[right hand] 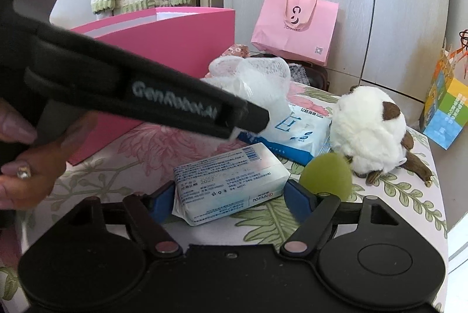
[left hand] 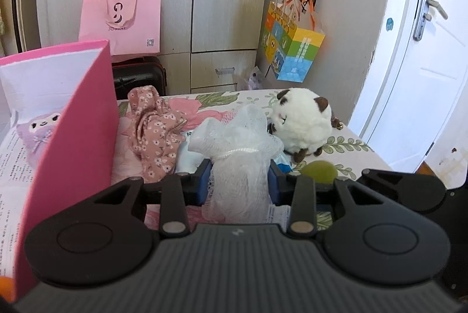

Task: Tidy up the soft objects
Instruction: 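Close the left tool on the white mesh puff while the right tool grasps the white rectangular pack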

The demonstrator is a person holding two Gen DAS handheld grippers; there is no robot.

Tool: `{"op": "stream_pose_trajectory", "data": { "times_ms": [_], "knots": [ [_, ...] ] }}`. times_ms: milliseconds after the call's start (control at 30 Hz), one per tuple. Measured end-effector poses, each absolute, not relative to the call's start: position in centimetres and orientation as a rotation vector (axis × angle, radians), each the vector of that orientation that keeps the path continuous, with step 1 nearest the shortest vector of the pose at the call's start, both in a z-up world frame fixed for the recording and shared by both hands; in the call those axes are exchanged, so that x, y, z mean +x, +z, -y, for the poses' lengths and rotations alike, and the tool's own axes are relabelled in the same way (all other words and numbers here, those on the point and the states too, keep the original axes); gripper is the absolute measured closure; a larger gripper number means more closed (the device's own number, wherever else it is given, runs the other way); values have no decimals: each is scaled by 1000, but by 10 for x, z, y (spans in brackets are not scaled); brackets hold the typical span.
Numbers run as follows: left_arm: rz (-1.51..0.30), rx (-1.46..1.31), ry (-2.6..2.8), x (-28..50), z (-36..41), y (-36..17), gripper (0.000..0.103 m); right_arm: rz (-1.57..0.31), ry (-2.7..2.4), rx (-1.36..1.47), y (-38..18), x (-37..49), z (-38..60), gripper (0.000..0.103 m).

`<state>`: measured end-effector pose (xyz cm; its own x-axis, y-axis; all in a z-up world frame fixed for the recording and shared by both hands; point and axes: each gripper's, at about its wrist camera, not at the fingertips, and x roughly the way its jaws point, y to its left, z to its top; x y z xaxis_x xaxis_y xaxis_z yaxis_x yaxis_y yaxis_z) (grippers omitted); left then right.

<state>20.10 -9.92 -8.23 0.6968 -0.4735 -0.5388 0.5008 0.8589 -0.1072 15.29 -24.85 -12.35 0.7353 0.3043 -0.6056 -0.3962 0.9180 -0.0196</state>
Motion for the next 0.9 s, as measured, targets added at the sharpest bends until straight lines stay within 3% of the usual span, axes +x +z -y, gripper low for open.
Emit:
{"op": "stream_pose_trajectory", "data": {
  "times_ms": [900],
  "knots": [
    [-572,141,-576,108,64,-66,65,-651,302,-97,-105,77,257,21]
  ]
}}
